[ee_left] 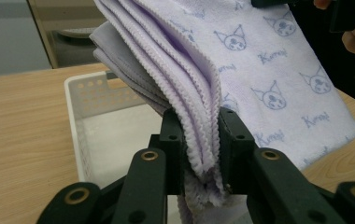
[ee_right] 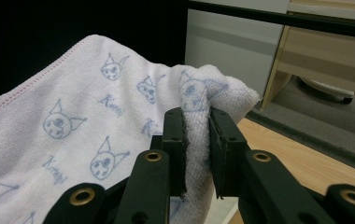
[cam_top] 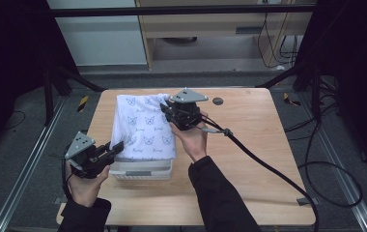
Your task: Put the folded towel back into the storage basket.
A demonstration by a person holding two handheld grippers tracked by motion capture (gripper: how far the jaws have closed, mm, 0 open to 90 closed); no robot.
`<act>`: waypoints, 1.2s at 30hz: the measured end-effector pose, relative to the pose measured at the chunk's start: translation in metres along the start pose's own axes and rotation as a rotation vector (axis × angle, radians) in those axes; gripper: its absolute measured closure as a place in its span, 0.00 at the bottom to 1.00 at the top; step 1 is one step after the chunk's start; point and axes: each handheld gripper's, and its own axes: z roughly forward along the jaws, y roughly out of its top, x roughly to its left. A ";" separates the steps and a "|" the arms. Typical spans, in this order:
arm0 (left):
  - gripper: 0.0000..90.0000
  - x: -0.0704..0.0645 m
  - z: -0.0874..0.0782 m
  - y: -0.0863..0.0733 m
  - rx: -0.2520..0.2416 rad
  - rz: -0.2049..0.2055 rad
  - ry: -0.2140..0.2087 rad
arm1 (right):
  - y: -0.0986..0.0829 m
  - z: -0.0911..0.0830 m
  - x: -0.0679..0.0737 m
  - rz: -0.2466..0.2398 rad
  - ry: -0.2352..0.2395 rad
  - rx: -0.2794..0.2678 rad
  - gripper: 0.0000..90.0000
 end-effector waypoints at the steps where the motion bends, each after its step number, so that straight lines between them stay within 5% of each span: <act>1: 0.81 0.001 0.000 0.000 0.000 -0.001 0.003 | 0.000 0.002 0.001 -0.004 -0.002 0.000 0.87; 36: 0.81 0.034 0.026 -0.025 0.093 -0.045 0.075 | -0.026 0.057 0.008 0.006 -0.001 0.083 0.86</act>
